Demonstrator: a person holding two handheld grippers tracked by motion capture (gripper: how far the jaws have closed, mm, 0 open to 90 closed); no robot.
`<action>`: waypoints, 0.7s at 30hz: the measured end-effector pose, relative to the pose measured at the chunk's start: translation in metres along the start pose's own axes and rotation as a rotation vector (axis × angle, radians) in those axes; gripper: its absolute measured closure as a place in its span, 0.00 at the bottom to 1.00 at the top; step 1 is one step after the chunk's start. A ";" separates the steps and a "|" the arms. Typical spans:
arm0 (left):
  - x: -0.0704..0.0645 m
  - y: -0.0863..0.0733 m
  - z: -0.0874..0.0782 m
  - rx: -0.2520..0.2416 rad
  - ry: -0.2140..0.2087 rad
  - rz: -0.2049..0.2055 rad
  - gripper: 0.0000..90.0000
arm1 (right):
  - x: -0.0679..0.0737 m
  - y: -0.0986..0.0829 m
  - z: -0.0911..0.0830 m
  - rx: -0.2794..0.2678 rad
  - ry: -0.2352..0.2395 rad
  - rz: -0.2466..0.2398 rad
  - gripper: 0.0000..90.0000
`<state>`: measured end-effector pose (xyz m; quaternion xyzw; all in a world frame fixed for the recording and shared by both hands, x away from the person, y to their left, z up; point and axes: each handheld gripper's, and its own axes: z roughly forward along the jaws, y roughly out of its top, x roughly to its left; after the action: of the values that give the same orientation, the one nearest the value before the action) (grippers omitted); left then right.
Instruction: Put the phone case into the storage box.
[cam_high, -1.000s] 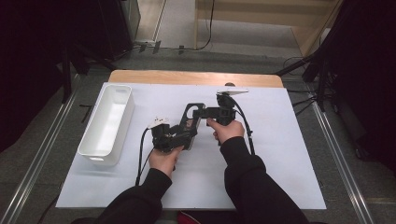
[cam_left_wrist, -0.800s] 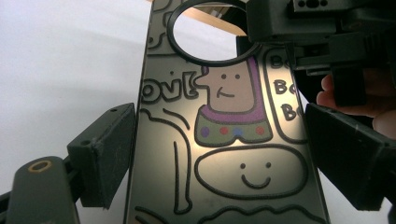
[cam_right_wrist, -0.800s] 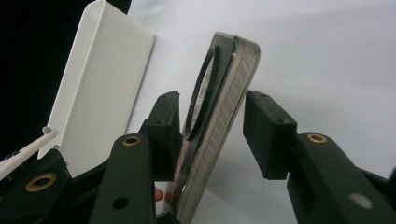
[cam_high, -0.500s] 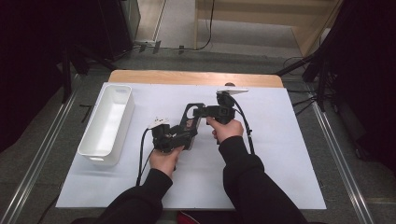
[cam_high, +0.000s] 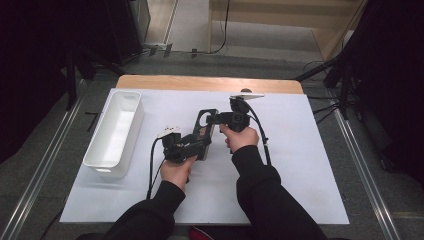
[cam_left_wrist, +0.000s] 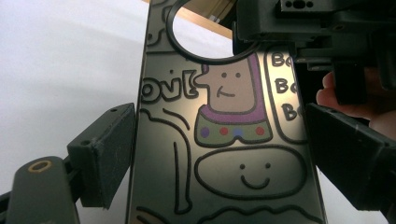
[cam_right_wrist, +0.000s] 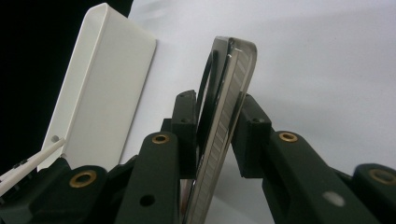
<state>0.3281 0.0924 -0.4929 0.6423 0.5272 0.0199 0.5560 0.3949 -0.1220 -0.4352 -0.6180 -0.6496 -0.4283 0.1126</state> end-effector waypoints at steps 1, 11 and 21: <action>0.000 0.000 0.000 0.000 -0.002 -0.002 0.13 | 0.001 0.000 0.000 -0.001 -0.003 -0.001 0.79; 0.000 0.001 0.001 -0.003 -0.025 -0.021 0.13 | 0.004 0.003 -0.003 0.005 0.002 -0.004 0.82; -0.001 0.002 0.001 -0.006 -0.049 -0.026 0.13 | 0.010 0.005 -0.008 0.008 0.020 -0.016 0.85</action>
<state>0.3296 0.0915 -0.4917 0.6342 0.5214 -0.0016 0.5708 0.3940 -0.1210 -0.4213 -0.6080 -0.6551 -0.4327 0.1181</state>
